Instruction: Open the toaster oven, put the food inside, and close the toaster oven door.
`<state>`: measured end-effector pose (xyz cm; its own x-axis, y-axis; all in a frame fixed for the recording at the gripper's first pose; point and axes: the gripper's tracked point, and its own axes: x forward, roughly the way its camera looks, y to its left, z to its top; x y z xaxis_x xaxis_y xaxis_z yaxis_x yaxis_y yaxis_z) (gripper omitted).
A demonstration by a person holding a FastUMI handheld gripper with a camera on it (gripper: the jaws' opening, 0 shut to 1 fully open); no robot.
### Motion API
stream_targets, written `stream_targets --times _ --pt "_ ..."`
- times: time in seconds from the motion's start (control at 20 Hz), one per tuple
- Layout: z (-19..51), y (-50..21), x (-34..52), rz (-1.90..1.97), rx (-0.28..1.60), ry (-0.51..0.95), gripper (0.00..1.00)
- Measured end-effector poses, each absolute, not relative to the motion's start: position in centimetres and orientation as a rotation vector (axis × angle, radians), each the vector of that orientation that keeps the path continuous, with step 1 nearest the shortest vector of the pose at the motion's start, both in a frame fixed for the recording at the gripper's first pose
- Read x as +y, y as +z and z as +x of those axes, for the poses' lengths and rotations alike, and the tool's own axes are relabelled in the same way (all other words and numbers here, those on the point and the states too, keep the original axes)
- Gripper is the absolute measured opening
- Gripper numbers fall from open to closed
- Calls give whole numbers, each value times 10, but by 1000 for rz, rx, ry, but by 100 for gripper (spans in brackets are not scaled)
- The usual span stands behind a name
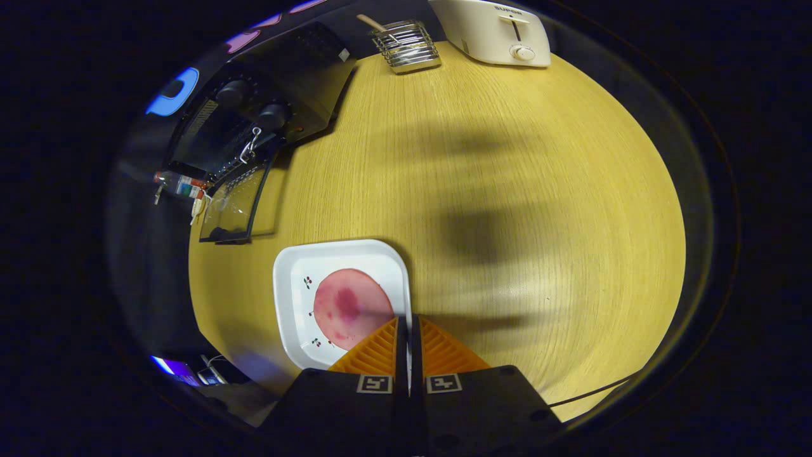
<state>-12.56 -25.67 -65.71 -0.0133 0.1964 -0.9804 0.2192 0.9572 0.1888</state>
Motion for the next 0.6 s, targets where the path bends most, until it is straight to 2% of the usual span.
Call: stream_targets --times 0.35,0.6 --pt "-124 -658 -244 790 1570 -5 5" --pt "-124 -657 -244 903 1495 -71 5"
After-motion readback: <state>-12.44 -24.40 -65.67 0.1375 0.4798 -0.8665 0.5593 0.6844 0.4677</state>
